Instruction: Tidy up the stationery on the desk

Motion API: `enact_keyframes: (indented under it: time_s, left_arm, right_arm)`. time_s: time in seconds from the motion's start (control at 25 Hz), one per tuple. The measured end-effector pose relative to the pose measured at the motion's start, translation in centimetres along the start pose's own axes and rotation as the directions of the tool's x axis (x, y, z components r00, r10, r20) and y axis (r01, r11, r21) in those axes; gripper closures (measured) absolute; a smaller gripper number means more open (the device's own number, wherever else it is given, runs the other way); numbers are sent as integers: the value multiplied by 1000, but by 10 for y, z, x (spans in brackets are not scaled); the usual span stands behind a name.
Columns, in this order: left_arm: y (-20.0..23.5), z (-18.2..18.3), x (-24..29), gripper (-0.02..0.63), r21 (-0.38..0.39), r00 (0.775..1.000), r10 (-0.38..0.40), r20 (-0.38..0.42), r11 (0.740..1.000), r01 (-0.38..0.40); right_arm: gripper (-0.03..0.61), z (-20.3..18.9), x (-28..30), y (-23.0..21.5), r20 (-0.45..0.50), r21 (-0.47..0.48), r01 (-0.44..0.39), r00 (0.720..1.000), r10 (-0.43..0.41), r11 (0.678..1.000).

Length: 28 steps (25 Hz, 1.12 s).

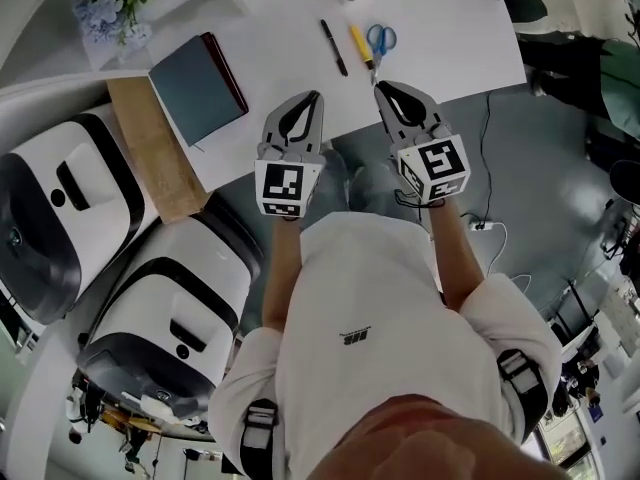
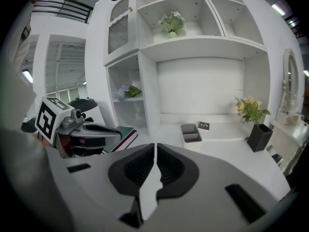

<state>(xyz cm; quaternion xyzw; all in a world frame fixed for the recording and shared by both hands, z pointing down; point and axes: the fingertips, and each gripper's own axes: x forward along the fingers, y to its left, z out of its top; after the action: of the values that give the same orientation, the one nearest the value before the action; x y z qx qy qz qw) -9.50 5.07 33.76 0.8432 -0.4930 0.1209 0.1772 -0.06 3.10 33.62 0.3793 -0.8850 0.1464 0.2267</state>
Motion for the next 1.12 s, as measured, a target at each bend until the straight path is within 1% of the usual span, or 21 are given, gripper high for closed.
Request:
enact_keyframes:
  time_s: [0.12,0.4,0.52,0.8,1.12]
  left_arm:
    - [7,-7,11,614,-1,1000,-4,-10,1000,4]
    - [21,-26,35,614,-5,1000,-2,-26,1000,2]
    - [28,-32,46,614,-15,1000,4,-30,1000,-4]
    - [48,-40,68,614,-11,998,38,-46,999,-39]
    - [62,-46,92,614,-4,996,62,-65,998,-63]
  right_arm:
    - [574,-7,13,-5,-18,3,4,1000,-4,1000]
    - [574,-14,47,-14,-28,3,4,1000,-3,1000]
    - [574,-17,64,-18,-37,-6,-14,999,13,1000]
    - [574,-24,101,-25,-69,-11,-63,996,62,998]
    - [574,-29,134,-37,-95,-8,-104,990,103,995]
